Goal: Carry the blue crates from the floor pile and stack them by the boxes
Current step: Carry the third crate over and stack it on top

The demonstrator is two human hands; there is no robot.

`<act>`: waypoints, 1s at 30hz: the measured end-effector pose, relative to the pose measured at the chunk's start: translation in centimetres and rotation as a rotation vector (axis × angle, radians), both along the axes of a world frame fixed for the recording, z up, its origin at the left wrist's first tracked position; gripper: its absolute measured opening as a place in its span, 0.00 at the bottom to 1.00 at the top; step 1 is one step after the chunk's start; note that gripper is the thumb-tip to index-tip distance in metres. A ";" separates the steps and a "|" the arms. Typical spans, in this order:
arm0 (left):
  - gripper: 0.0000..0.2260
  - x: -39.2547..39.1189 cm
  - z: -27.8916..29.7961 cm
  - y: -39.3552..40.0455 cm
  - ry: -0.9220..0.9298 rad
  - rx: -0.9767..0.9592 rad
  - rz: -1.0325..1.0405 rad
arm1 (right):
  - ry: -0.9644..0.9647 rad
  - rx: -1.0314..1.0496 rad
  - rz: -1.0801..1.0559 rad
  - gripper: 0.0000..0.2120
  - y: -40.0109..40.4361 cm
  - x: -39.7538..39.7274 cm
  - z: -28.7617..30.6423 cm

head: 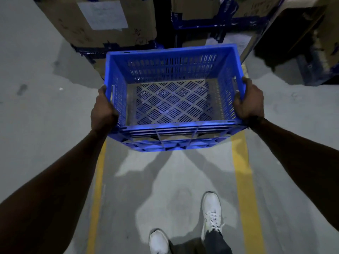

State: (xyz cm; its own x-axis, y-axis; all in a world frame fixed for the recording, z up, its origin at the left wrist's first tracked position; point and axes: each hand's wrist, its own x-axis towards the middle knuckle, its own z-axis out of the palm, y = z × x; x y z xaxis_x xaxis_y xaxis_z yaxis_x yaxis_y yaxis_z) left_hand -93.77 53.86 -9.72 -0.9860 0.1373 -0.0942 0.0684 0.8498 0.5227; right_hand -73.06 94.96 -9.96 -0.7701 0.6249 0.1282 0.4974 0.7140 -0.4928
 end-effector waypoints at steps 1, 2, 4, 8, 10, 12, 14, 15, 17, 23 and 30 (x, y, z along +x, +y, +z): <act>0.31 0.2 -0.2 -0.1 0.018 -0.020 -0.021 | -0.007 -0.015 -0.023 0.30 -0.4 0.5 0.1; 0.32 0.5 -0.3 -0.2 0.039 -0.048 -0.044 | -0.017 -0.033 -0.052 0.31 -0.9 1.0 0.1; 0.34 1.7 -0.6 -0.4 0.075 -0.115 -0.073 | -0.069 -0.047 -0.093 0.33 -2.3 2.2 -0.3; 0.42 5.1 -0.8 -0.8 0.135 -0.169 -0.051 | -0.194 0.051 -0.111 0.34 -4.2 4.1 -0.8; 0.48 5.6 -0.6 -1.1 0.121 -0.165 -0.057 | -0.208 0.084 -0.128 0.33 -4.4 4.1 -0.8; 0.52 5.5 -0.4 -1.1 0.110 -0.182 -0.078 | -0.206 0.091 -0.138 0.32 -4.3 3.6 -0.8; 0.52 5.4 -0.4 -0.9 0.145 -0.207 -0.088 | -0.205 0.097 -0.145 0.32 -4.0 3.2 -1.0; 0.50 5.3 -0.5 -0.8 0.170 -0.214 -0.085 | -0.200 0.101 -0.151 0.31 -3.9 3.0 -1.0; 0.48 5.2 -0.7 -0.7 0.202 -0.216 -0.074 | -0.192 0.108 -0.152 0.31 -3.7 2.9 -1.1; 0.45 5.2 -1.0 -0.7 0.223 -0.228 -0.064 | -0.168 0.098 -0.149 0.31 -3.6 3.2 -1.2; 0.42 6.5 -1.2 -1.3 0.254 -0.208 -0.070 | -0.159 0.080 -0.128 0.35 -3.2 3.5 -1.5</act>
State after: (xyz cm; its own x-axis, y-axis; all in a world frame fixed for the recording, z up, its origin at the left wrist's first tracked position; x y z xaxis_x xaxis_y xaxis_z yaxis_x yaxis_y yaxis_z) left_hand -87.24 52.59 -10.91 -0.9705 0.2090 0.1204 0.2361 0.9252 0.2970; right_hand -69.55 91.72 -11.48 -0.6994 0.7118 0.0647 0.6536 0.6736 -0.3452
